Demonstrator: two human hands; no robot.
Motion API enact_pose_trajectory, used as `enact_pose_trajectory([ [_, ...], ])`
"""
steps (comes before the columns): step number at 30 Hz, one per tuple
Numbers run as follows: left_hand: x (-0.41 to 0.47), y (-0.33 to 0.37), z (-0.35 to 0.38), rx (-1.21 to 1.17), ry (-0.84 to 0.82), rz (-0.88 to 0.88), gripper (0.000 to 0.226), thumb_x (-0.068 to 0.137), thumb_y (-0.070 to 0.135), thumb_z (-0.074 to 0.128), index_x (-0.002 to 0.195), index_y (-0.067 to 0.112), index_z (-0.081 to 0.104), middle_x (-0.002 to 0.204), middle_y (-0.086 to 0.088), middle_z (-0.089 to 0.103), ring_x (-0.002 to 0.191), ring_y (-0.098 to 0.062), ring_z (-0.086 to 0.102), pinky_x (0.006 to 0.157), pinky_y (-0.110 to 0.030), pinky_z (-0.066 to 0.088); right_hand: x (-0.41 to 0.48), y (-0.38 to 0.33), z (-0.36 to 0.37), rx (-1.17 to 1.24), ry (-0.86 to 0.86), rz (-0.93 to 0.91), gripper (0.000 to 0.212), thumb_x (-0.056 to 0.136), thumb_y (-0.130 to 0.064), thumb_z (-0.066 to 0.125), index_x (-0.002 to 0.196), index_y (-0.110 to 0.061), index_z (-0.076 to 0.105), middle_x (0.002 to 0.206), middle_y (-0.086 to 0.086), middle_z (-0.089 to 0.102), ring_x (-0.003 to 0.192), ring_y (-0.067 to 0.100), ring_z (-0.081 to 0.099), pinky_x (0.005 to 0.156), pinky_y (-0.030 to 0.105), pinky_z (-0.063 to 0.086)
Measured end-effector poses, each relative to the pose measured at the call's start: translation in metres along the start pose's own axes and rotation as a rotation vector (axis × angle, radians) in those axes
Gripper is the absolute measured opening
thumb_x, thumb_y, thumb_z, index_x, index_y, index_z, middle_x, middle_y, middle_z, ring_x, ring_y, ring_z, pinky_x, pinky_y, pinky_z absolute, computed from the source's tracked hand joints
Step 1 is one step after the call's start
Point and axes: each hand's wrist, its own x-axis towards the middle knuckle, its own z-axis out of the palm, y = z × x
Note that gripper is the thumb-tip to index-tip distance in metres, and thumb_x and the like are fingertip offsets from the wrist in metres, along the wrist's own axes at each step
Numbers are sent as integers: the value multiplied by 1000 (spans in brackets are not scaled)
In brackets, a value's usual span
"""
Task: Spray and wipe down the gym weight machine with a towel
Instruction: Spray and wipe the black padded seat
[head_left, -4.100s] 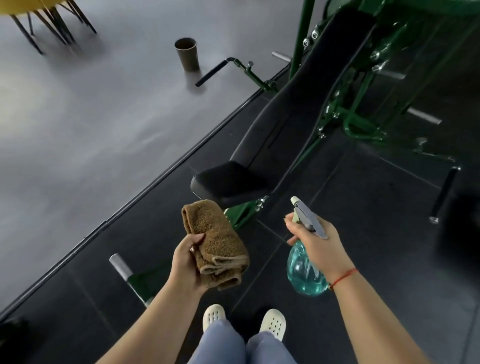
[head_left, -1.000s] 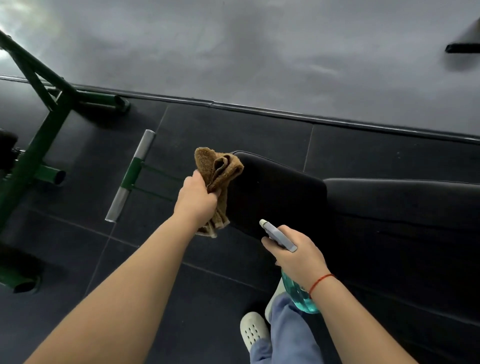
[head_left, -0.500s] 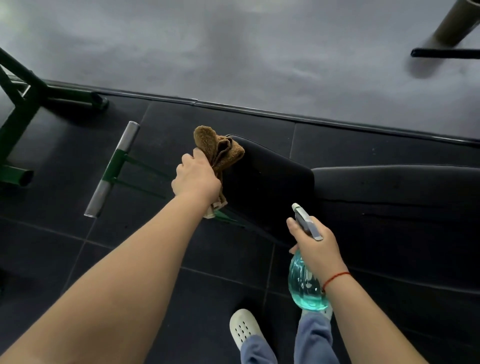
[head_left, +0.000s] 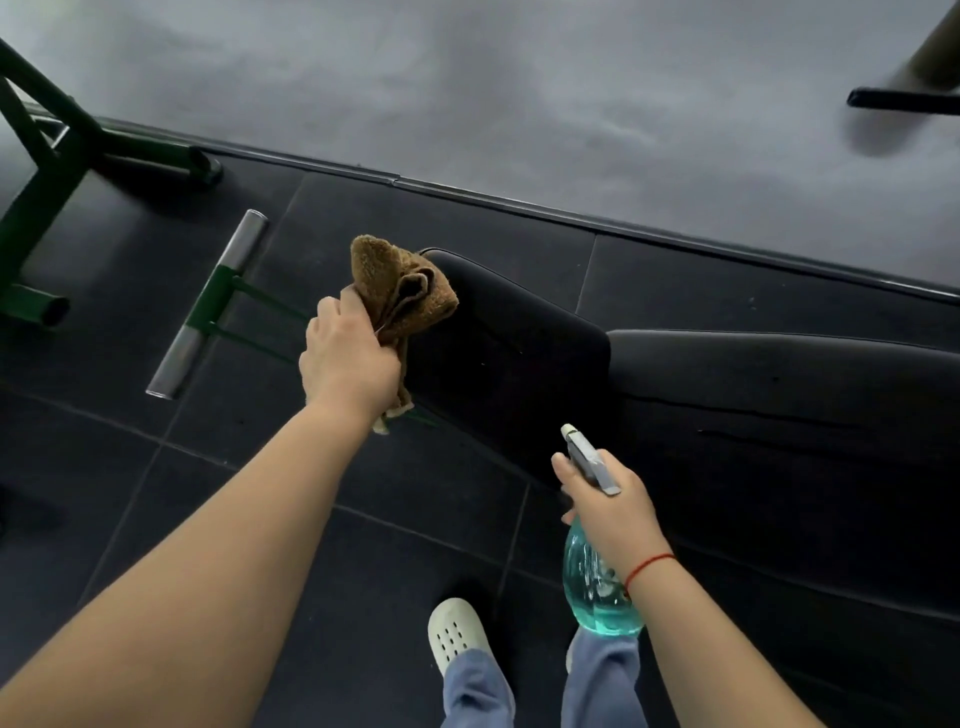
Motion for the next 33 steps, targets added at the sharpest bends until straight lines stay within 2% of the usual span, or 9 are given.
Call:
enact_pose_trajectory([
  [4,-45,2,10,-288,76,47,41,87,3,66,126,12,55,117,-8,55,108,-27,56,92,-47,50,4,17,-8,-95,-3,32,37,92,-56,62,82,-21,60,74,-2,67,63,12,71,79,50,58],
  [7,-86,15,23,-701,-6,-99,33,91,5,71,112,27,58,108,0,67,91,-7,69,78,-26,58,8,19,-21,-49,-61,-22,37,90,-56,64,82,-20,58,75,0,66,70,13,70,77,54,58],
  [12,-126,40,61,-1132,-160,-524,28,91,9,72,111,27,63,105,2,75,101,-17,73,88,-36,56,19,16,-51,-55,-131,-291,22,95,-43,65,86,-25,56,80,-5,56,75,18,58,71,44,56],
  [17,-140,72,80,-1247,-297,-622,20,92,3,65,107,16,67,92,-1,79,94,-26,74,85,-42,58,39,18,-84,-226,-81,-476,28,92,-44,65,110,-25,56,99,-11,52,81,7,56,70,22,50],
  [21,-142,88,89,-1476,-475,-868,25,90,11,44,98,7,68,86,-14,75,90,-37,66,92,-49,49,58,28,-102,-332,-120,-504,36,90,-37,71,119,-22,54,108,-9,49,85,10,58,75,32,54],
  [24,-145,99,97,-1609,-573,-892,44,69,22,55,105,1,70,115,-26,68,106,-41,61,108,-58,40,64,39,-106,-395,-174,-459,43,87,-32,77,122,-22,54,116,-9,49,92,10,57,79,41,55],
  [28,-149,112,105,-1615,-578,-860,32,68,20,50,74,6,79,83,-18,73,75,-33,68,83,-42,50,61,49,-109,-443,-275,-465,66,84,-25,80,142,-23,49,144,-7,44,120,12,54,100,43,51],
  [31,-151,118,107,-1626,-579,-861,34,70,18,50,93,3,71,88,-18,72,83,-35,65,86,-45,49,56,42,-122,-418,-338,-392,77,88,-25,77,154,-28,37,160,-12,30,142,7,35,116,32,36],
  [33,-151,119,107,-1606,-603,-854,35,69,17,50,96,3,67,86,-17,73,84,-35,65,84,-44,50,47,29,-133,-363,-213,-398,65,92,-12,70,151,-24,44,155,-9,39,140,4,36,118,31,34],
])
